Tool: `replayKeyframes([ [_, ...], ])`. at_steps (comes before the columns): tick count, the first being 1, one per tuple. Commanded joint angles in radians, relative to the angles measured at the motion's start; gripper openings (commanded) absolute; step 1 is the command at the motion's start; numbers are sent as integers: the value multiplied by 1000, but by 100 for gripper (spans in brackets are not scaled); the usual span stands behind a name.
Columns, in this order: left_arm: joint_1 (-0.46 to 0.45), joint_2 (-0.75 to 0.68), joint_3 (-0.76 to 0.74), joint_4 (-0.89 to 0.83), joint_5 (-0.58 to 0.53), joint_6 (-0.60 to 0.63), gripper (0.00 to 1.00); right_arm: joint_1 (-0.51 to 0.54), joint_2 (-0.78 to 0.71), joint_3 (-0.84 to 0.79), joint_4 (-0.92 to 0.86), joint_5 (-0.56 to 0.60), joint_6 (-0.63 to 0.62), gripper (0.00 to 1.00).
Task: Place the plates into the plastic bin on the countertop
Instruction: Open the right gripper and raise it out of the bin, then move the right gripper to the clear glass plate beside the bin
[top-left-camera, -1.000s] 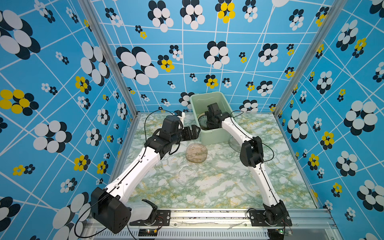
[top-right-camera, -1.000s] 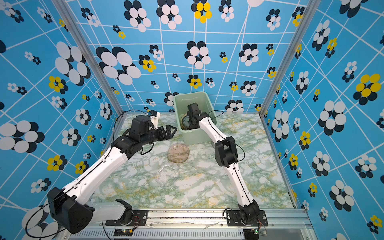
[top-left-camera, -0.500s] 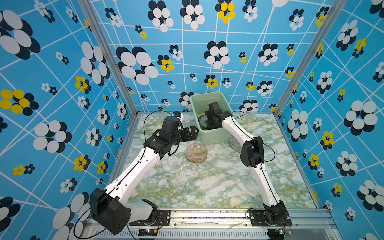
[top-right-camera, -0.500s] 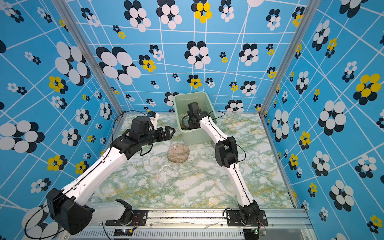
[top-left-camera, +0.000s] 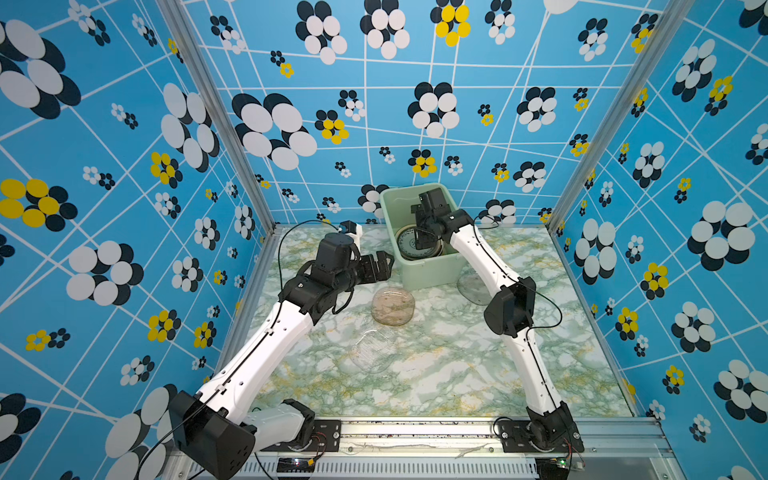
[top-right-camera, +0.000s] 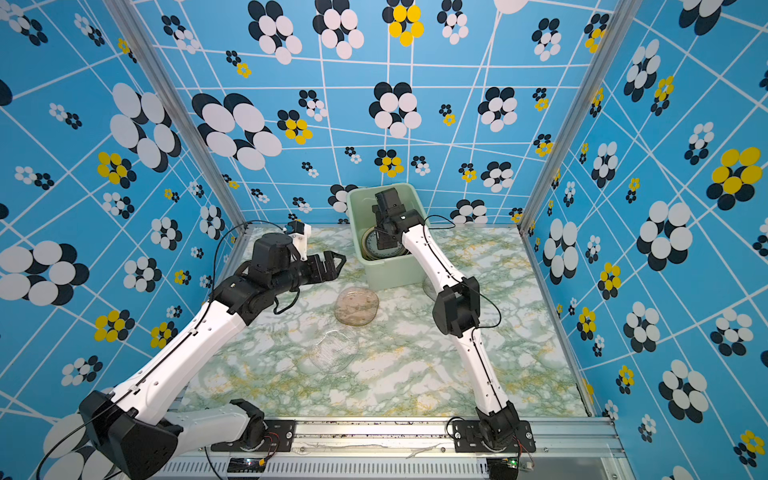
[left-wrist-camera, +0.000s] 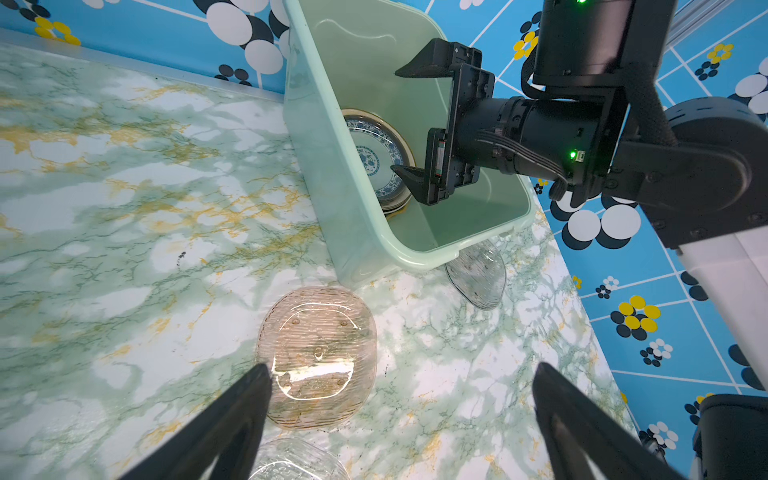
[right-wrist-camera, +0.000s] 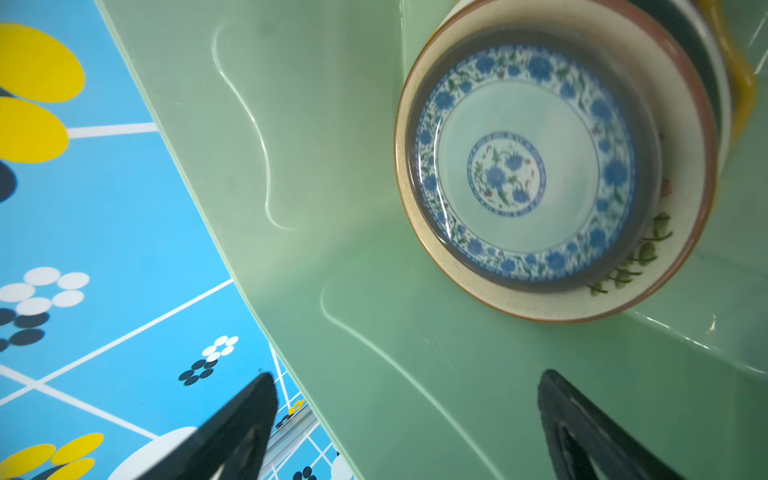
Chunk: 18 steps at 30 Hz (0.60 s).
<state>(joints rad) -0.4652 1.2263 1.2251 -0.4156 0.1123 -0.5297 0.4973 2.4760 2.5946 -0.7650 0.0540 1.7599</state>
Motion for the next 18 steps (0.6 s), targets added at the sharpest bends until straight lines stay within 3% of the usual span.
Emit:
replayKeyframes([
  [1,2,-44,20,-35,-26,25,99,6,-41,21,-64,20,-32,100],
  [9,5,-81,21,-59,-33,17,99,6,-81,77,-71,35,-131,100],
  [14,8,-94,60,-112,-12,7,99,-1,-150,157,-147,24,-340,99],
  [18,20,-114,84,-167,50,-7,99,-24,-249,155,-219,-74,-581,93],
])
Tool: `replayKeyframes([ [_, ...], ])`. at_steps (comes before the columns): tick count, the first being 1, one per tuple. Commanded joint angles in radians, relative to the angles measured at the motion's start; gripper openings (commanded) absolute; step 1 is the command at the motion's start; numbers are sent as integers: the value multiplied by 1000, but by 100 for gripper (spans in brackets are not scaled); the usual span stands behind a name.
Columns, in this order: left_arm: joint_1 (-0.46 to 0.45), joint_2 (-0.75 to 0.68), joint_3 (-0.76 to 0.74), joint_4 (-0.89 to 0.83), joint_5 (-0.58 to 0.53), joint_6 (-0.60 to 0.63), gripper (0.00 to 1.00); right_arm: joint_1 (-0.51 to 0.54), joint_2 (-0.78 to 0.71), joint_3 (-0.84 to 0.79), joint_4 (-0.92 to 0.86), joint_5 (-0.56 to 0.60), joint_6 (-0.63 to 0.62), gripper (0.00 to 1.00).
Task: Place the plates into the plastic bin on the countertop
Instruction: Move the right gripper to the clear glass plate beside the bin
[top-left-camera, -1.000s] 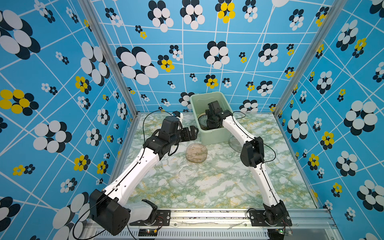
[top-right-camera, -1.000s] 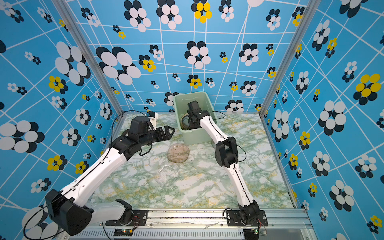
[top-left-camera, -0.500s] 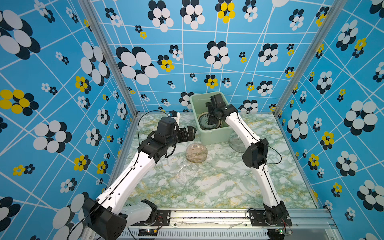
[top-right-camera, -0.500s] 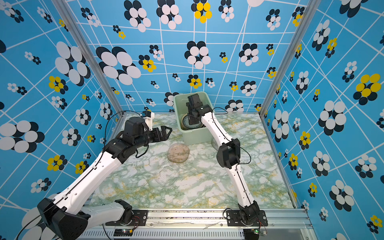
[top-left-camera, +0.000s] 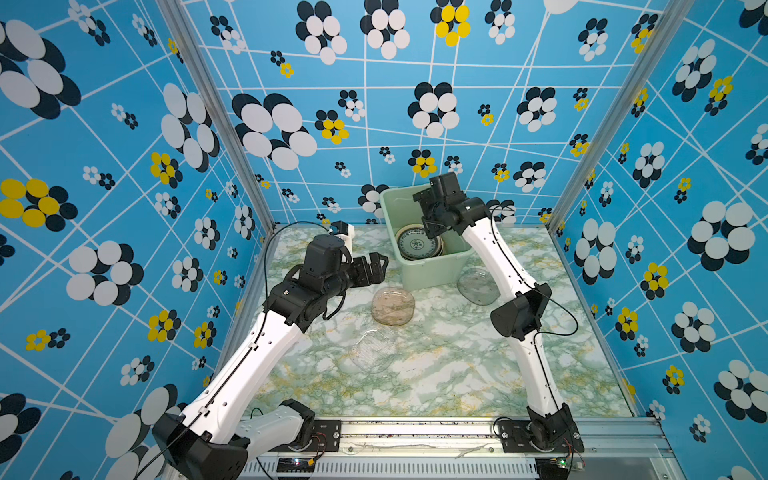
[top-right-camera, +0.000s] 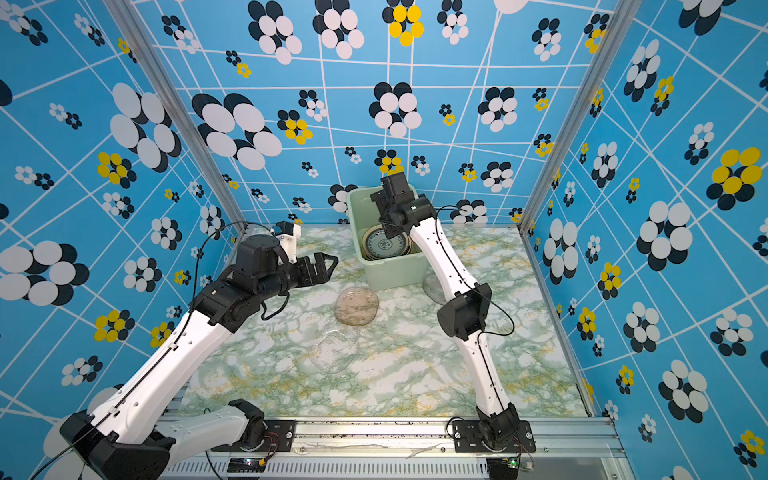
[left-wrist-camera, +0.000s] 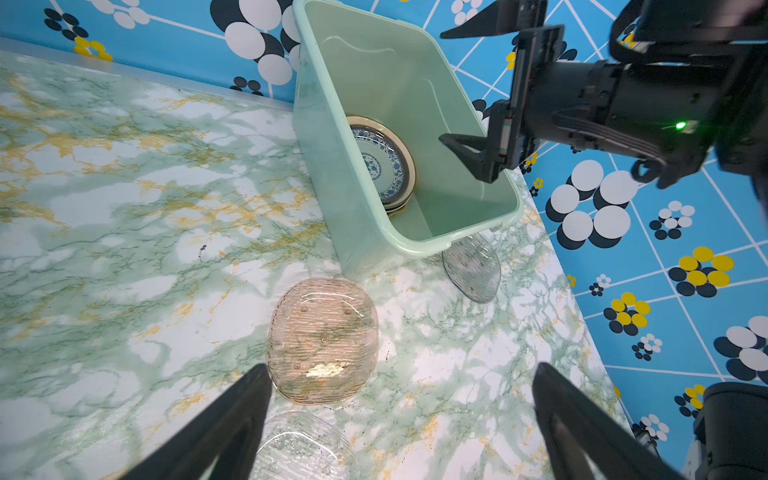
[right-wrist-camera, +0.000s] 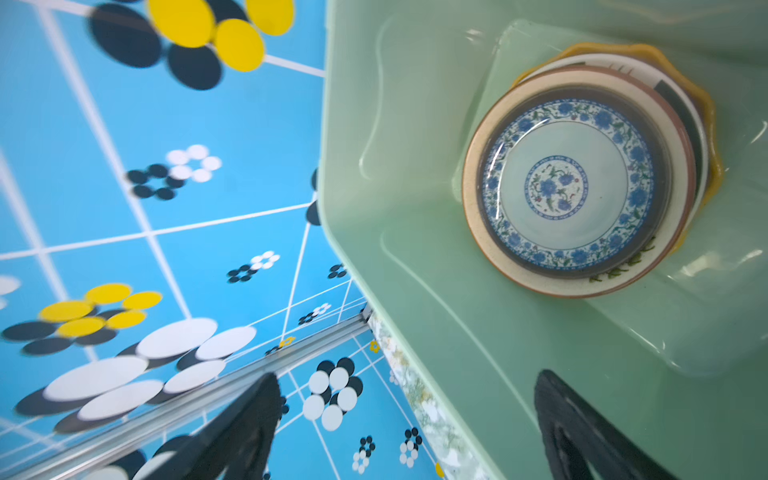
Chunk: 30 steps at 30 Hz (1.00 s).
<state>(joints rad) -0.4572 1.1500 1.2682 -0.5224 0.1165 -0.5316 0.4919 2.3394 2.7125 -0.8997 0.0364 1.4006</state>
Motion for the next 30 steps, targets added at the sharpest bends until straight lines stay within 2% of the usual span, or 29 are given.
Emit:
replayKeyframes([
  [1,16,-43,43,-70,73,-11,99,-26,-141,33,-111,-89,-288,92],
  [5,19,-53,43,-69,231,-14,99,-76,-268,-61,-227,-235,-469,90],
  [7,2,-42,49,-59,323,19,99,-107,-348,-187,-246,-329,-542,88],
  [8,-18,-35,60,-65,335,45,99,-120,-387,-253,-242,-368,-576,89],
  [12,-138,29,136,-117,305,179,99,-183,-574,-569,-197,-455,-686,89],
  [17,-269,131,214,-107,233,296,99,-312,-849,-1034,9,-467,-628,89],
  [20,-342,197,255,-78,215,398,99,-395,-991,-1283,161,-464,-655,84],
  [24,-403,316,333,-73,236,499,99,-522,-1071,-1507,259,-553,-682,84],
  [26,-434,395,392,-93,251,546,99,-593,-1073,-1614,304,-604,-682,83],
  [30,-492,526,505,-135,258,608,99,-686,-1058,-1771,406,-636,-700,79],
])
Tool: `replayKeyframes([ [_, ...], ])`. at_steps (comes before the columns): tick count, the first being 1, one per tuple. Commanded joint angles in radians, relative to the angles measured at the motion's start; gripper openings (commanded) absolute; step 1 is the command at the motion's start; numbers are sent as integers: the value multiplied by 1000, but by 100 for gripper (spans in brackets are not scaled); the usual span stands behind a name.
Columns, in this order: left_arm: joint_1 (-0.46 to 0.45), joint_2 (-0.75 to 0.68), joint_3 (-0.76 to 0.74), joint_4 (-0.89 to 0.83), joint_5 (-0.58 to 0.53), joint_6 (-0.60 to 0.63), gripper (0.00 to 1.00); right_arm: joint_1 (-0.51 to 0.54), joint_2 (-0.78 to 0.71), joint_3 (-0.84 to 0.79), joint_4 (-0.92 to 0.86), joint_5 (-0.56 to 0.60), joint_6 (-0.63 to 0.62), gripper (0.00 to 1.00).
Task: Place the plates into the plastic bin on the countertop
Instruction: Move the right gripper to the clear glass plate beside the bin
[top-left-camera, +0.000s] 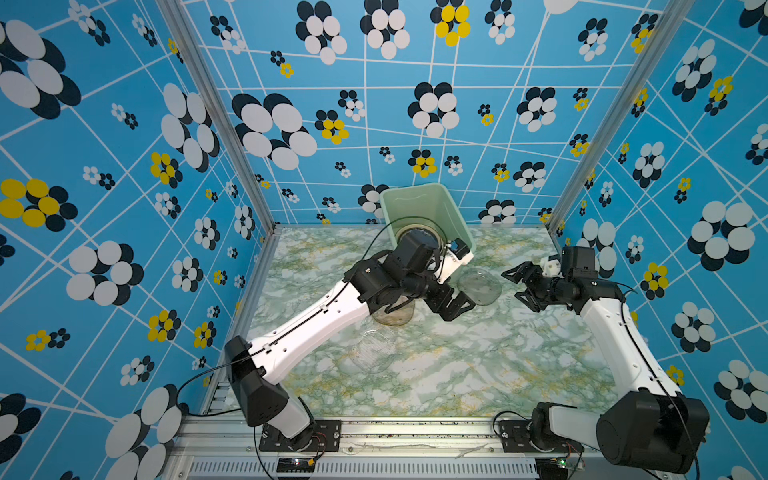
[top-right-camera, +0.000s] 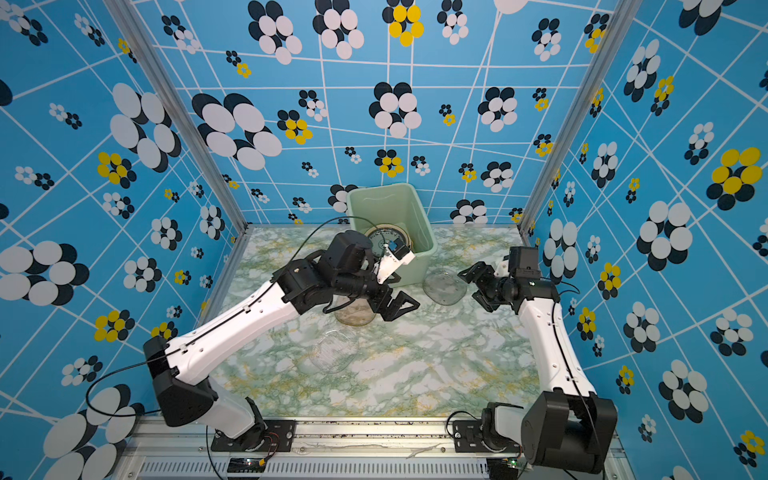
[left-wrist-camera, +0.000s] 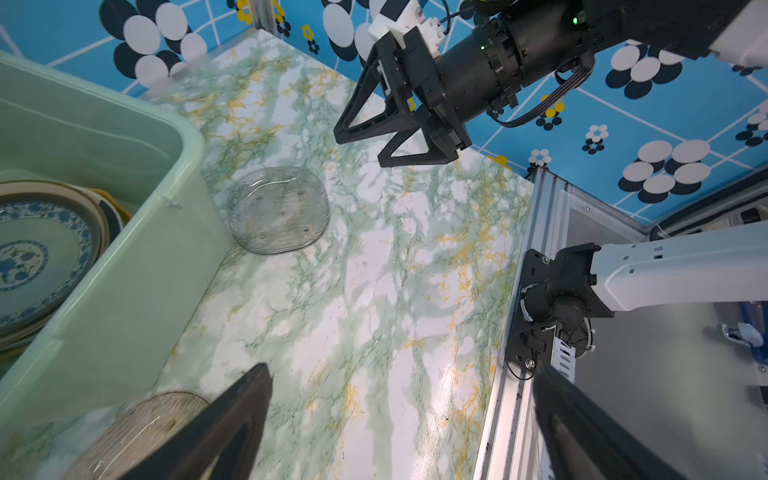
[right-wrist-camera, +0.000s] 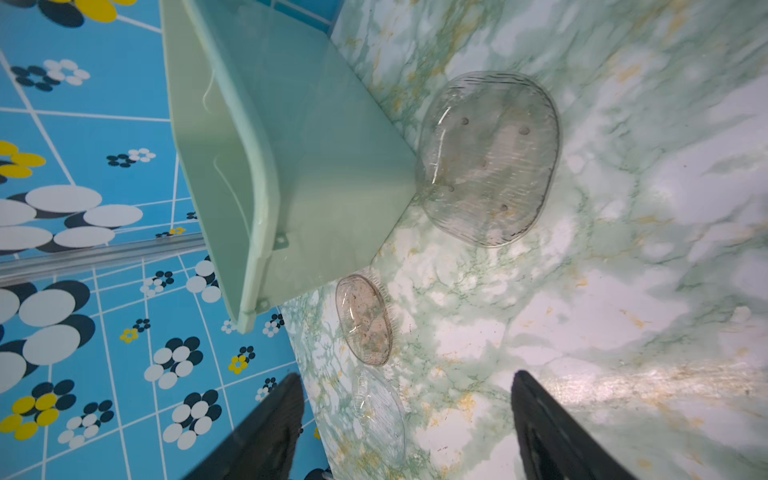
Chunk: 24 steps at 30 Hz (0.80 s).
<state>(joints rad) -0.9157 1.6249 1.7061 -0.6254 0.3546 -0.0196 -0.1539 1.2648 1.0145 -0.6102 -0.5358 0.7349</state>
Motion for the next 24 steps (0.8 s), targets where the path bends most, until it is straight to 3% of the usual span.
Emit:
replayKeyframes([
  [1,-46,78,91,-32,8,96,99,-57,27,-100,143,-65,-45,79],
  [8,-63,109,76,84,-33,-15,99,-79,215,-128,239,-100,-148,75],
  [24,-28,46,5,77,-127,-100,99,-75,533,-120,552,-137,-121,63],
])
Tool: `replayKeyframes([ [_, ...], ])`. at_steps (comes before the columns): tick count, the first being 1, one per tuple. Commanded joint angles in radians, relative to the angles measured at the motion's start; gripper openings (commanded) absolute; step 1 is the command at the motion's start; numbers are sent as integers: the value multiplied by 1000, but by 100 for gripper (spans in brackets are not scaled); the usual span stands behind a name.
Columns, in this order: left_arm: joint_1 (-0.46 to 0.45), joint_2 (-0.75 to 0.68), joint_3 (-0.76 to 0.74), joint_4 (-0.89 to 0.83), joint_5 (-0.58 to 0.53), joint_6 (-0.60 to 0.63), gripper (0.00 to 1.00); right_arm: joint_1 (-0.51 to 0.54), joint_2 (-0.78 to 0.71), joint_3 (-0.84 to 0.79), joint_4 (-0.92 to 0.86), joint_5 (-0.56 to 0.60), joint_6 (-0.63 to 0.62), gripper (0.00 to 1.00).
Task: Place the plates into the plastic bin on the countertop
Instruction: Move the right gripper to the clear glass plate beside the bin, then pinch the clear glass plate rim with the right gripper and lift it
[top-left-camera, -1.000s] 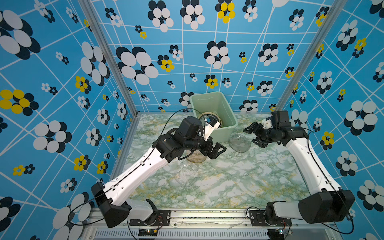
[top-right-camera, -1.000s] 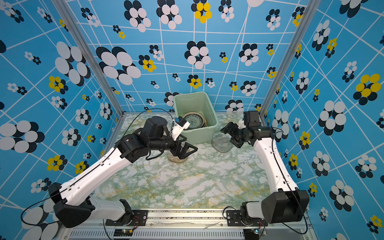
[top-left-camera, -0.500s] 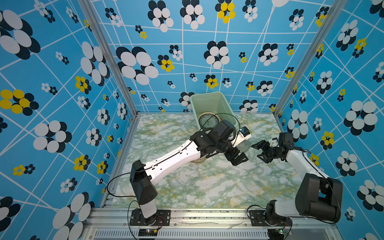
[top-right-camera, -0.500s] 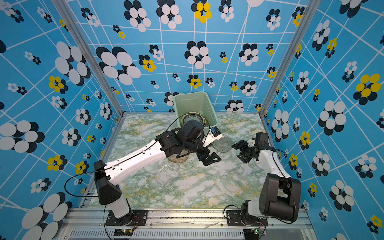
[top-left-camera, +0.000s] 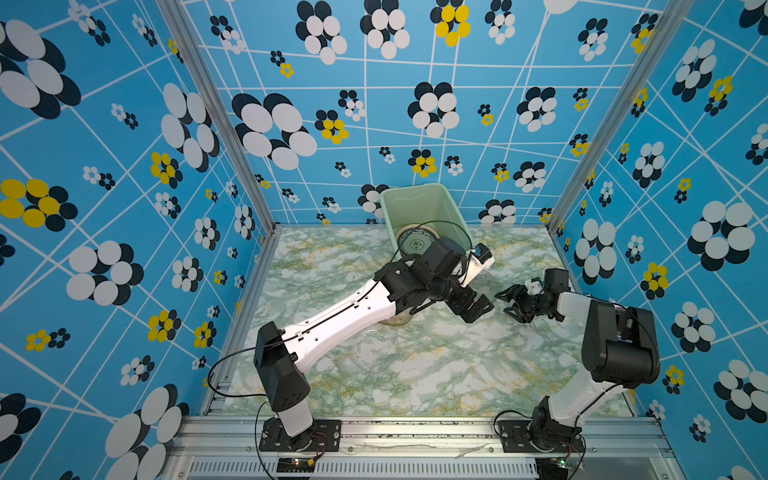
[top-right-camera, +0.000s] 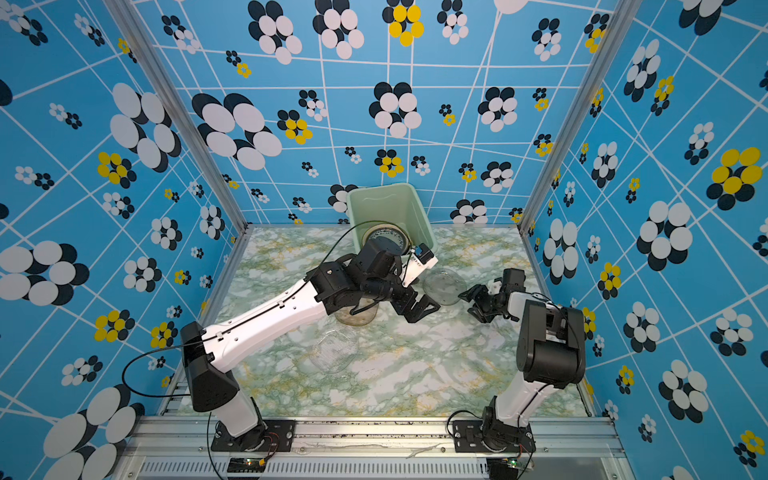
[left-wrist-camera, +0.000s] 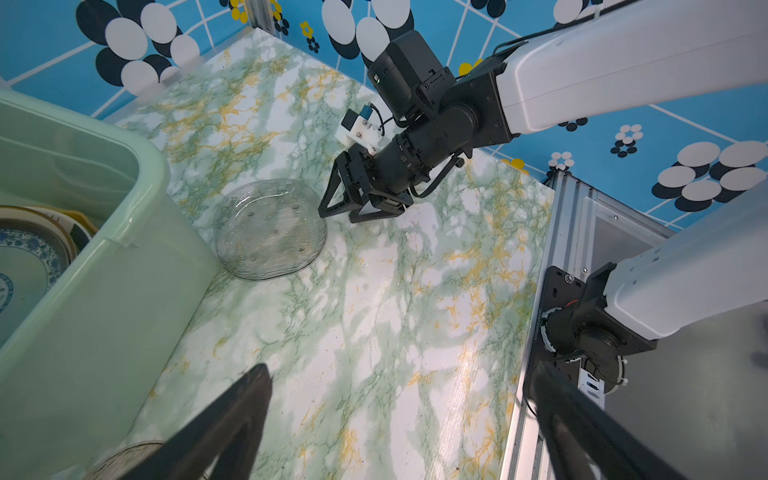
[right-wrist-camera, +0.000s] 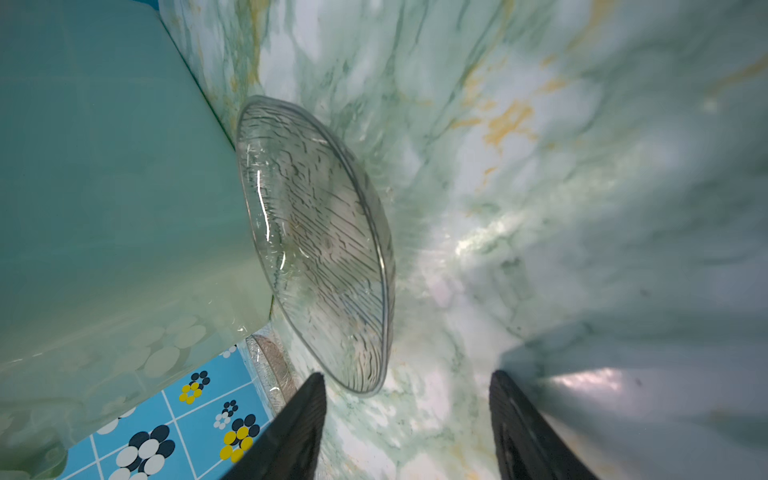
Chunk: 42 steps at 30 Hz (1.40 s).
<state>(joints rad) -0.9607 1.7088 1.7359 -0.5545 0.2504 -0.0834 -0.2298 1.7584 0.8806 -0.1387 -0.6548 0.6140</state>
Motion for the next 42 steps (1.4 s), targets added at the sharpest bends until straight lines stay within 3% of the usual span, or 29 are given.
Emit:
replayKeyframes([
  [1,23,-41,-32,8,-23,-47,99,4,56,15,98,-19,0,62],
  [6,48,-48,-49,7,-34,-83,99,22,118,21,150,-15,12,56],
  [10,69,-49,-50,1,-43,-107,99,44,154,22,196,-14,34,43],
  [15,80,-65,-59,4,-47,-120,99,62,168,54,173,-3,27,16],
  [19,83,-89,-74,4,-55,-137,99,66,133,64,92,25,-9,2],
  [26,85,-220,-179,59,-106,-169,99,66,-75,66,-184,142,-82,0],
  [33,91,-402,-261,73,-182,-178,99,72,-385,76,-434,213,-27,0],
  [42,120,-754,-466,17,-285,-215,99,157,-614,337,-779,239,40,0],
])
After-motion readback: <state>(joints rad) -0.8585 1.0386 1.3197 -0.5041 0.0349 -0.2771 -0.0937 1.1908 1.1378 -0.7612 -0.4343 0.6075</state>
